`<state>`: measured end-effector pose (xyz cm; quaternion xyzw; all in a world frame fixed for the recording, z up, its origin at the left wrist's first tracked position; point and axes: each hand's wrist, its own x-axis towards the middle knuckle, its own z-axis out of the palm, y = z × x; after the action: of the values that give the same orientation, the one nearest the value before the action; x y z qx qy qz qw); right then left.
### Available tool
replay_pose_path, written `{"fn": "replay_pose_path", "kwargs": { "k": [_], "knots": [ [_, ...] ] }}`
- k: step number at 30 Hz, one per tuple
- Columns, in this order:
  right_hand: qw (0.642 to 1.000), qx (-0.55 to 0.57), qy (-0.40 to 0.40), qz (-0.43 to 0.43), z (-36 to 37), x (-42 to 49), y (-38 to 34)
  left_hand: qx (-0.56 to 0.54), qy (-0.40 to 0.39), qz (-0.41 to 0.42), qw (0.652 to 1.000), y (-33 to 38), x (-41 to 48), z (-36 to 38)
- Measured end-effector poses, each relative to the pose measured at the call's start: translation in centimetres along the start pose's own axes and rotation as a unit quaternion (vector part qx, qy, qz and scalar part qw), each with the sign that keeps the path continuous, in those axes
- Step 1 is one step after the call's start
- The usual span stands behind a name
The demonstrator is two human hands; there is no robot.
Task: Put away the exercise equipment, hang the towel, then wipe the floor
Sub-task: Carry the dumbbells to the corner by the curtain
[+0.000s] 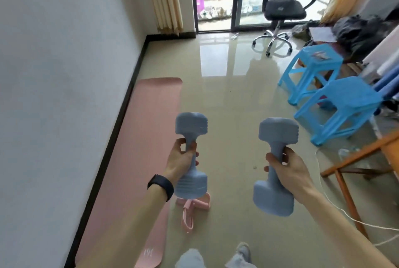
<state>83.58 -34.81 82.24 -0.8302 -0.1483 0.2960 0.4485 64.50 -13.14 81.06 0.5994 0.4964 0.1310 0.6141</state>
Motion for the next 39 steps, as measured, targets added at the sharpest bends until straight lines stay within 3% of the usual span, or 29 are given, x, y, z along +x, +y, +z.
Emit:
{"fn": "replay_pose_path", "kwargs": {
  "k": [13, 22, 32, 39],
  "knots": [
    [0.996, -0.059, -0.048, -0.042, -2.9, 23.8, -9.0, -0.040, 0.046, -0.006, 0.998, 11.2, 18.6, 6.7],
    [0.995, -0.060, -0.061, -0.051, -0.7, 43.8, -19.3, -0.042, 0.076, -0.010, 0.996, 20.7, 38.2, 7.5],
    [0.985, -0.092, -0.138, -0.044, 3.3, 70.0, -27.3, -0.045, 0.093, -0.041, 0.994, 30.3, 62.0, 11.1],
    [0.977, -0.106, -0.178, -0.053, 5.8, 88.1, -37.4, -0.071, 0.126, -0.077, 0.987, 38.5, 77.1, 11.6]
  ]
}}
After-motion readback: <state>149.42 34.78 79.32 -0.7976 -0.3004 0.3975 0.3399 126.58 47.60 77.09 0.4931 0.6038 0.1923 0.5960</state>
